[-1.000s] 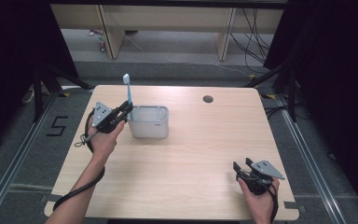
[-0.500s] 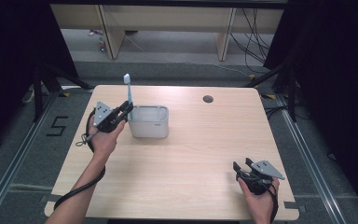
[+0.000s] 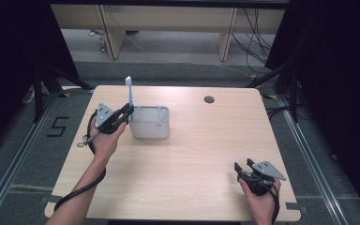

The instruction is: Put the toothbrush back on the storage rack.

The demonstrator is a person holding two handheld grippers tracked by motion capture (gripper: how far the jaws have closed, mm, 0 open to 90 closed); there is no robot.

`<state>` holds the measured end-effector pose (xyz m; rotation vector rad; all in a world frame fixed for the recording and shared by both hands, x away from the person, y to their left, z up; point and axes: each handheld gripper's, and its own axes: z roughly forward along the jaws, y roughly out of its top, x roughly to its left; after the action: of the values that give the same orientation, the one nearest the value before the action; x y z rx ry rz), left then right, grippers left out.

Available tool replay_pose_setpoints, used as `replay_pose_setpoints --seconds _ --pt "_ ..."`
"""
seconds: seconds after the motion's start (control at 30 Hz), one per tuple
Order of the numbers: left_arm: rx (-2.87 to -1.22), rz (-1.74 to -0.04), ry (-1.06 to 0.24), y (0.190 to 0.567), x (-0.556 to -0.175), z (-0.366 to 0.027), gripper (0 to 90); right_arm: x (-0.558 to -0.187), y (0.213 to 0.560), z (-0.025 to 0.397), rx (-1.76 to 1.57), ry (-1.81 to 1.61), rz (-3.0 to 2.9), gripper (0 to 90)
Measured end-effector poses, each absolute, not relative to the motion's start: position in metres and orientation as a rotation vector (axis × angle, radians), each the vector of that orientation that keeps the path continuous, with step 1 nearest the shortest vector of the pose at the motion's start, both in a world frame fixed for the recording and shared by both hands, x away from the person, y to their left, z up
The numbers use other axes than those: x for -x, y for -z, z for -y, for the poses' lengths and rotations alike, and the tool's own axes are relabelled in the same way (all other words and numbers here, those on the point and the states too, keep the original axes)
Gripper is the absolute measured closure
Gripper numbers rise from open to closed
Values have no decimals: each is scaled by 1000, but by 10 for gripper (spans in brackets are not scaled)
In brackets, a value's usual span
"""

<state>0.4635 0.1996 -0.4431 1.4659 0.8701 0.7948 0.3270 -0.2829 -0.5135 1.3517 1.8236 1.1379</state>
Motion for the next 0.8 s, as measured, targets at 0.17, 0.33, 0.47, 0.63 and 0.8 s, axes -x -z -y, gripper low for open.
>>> replay_pose_setpoints --seconds 0.17,0.33,0.47,0.63,0.8 --pt "-1481 -881 -788 446 -463 -200 787 -327 514 283 -1351 -1136 -1824 452" --pt "-1495 -892 -782 447 -464 -200 787 -327 513 283 -1337 -1122 -1819 452" --pt "-1508 -897 -783 448 -464 -200 787 -327 513 284 -1338 -1122 -1817 452" --pt "-1522 -904 -776 449 -464 -200 787 -325 513 281 -1392 -1134 -1818 452" --pt "-1531 -902 -771 450 -465 -199 787 -327 513 283 -1341 -1120 -1820 452"
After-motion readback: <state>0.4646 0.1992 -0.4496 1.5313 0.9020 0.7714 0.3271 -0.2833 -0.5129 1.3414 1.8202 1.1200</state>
